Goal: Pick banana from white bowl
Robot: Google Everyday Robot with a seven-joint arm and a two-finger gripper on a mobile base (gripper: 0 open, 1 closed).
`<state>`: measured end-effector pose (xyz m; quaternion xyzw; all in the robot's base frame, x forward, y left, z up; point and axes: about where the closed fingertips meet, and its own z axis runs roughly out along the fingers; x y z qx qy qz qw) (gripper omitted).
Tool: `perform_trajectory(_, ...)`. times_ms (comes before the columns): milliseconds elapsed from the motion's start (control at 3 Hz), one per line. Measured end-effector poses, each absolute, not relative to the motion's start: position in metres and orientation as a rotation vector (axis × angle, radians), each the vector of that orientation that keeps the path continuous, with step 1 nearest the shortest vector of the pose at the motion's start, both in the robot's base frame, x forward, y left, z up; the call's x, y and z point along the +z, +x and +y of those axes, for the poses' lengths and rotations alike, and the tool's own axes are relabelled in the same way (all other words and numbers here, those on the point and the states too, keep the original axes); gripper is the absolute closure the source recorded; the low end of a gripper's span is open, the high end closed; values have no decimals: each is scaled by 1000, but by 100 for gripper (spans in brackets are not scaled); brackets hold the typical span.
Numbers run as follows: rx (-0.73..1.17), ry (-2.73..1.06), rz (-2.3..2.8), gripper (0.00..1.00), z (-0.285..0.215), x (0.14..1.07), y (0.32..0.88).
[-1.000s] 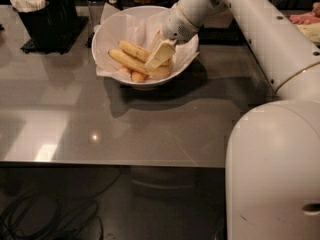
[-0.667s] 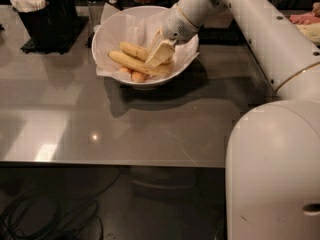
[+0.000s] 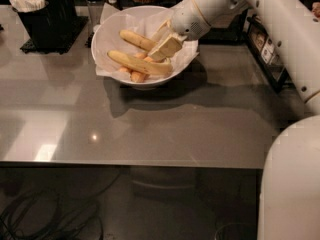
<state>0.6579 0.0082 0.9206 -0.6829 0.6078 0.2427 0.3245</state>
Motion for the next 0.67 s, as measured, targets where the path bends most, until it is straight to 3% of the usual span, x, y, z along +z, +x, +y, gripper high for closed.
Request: perform_trajectory(667, 727, -1607, 1242, 100, 7, 992, 561)
